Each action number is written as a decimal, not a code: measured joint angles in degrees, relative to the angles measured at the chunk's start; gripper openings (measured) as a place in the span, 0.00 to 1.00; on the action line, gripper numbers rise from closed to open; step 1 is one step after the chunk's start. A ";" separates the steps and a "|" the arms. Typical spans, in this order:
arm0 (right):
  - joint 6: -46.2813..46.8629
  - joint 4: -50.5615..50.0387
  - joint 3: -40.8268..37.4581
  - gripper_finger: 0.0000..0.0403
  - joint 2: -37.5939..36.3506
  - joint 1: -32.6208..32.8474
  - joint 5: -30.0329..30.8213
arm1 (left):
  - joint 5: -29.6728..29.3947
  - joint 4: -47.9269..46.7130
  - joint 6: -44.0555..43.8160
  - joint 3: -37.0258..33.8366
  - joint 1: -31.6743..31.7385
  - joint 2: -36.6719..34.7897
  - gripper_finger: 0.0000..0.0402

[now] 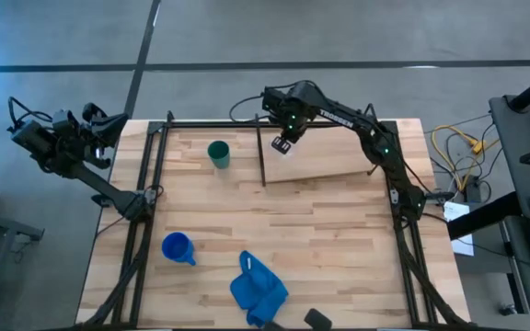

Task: Stack small to large cups/mugs on shelf
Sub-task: Put the transparent mug on the shelf, then adjust the green cup

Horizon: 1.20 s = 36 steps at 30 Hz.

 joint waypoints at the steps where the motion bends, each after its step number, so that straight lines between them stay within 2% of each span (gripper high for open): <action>1: 0.02 0.13 0.00 0.02 -0.02 0.00 0.00 | 0.00 0.01 -0.14 0.00 0.00 0.01 0.00; 21: -0.13 2.65 -0.41 0.02 0.33 0.55 -1.54 | -0.02 0.03 -0.30 -1.73 0.02 0.01 0.00; 36: -0.33 5.65 -0.48 0.16 0.33 0.52 -1.25 | -0.02 0.00 -0.26 -1.79 0.02 0.01 0.00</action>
